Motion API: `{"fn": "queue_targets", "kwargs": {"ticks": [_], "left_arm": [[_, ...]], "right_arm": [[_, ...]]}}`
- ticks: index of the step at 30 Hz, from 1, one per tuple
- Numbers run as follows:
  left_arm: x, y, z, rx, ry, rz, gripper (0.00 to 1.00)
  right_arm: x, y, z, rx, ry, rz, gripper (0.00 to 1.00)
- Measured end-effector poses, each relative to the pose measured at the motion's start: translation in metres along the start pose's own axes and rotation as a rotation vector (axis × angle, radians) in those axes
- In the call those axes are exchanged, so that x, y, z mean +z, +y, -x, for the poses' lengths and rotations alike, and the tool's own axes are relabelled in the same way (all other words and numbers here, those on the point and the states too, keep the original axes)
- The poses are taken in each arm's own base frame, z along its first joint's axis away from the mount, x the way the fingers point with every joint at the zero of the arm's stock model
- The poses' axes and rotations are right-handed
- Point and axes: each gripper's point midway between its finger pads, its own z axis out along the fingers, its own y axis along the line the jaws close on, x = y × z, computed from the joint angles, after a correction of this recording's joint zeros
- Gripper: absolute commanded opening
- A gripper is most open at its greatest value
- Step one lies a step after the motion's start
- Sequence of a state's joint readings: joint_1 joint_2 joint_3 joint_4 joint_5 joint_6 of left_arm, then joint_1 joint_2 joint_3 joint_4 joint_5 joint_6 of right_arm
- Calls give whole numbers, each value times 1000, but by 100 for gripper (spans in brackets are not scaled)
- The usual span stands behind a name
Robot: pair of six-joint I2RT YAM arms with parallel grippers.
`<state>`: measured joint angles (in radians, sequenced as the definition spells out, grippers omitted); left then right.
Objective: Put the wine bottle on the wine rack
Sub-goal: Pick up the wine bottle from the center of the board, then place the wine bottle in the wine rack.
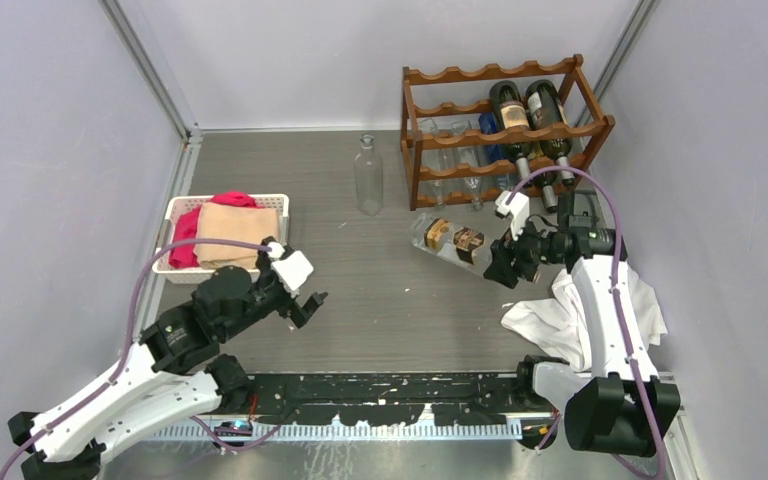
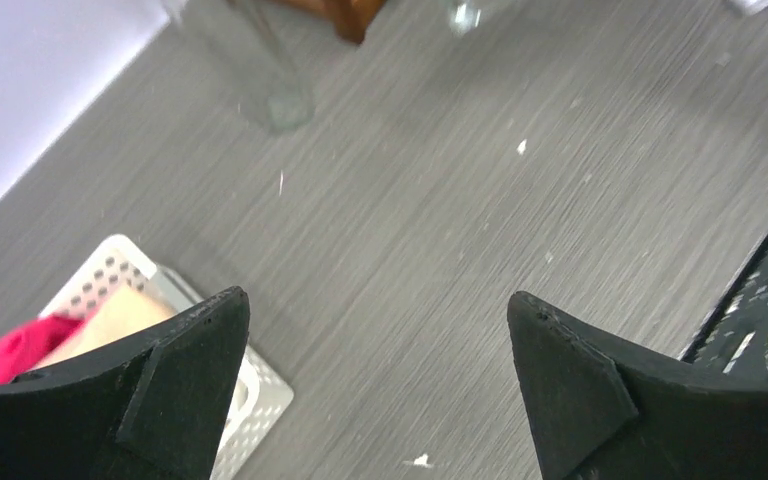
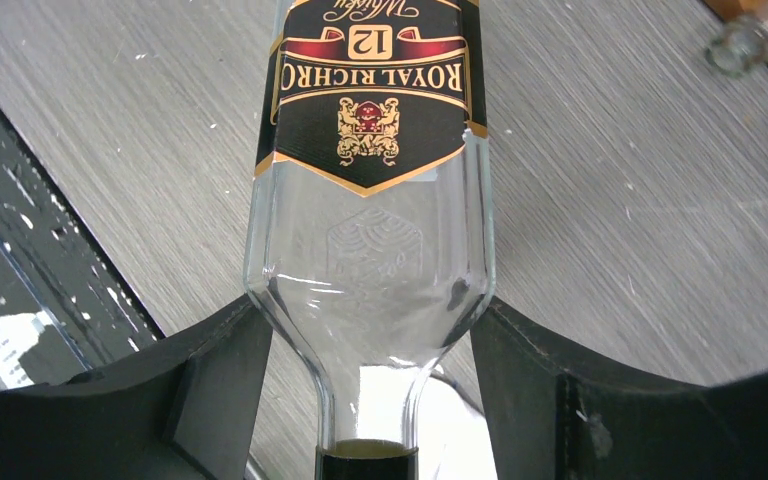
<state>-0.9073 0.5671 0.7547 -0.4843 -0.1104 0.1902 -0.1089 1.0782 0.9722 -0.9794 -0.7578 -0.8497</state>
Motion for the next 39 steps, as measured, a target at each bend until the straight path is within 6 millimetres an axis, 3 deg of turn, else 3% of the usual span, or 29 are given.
{"fn": "queue_targets", "kwargs": {"ticks": [4,7,16,30,39], "left_arm": [[2,0,-48,20,137,35,98],[1,3,-57,26,160,56,97],[-7,7,-53,18,116,76,96],[-6,5,-54,18,121,65,96],[-5,3,-53,18,119,57,96]], "right_arm": [[-13,-6,3,93,3,-81,1],[-22,-10,5,161,-1,-141,1],[-36,-27,11,286,-15,-265,1],[-56,-52,37,294,-66,-373,1],[-54,-76,47,307,-95,-415,1]]}}
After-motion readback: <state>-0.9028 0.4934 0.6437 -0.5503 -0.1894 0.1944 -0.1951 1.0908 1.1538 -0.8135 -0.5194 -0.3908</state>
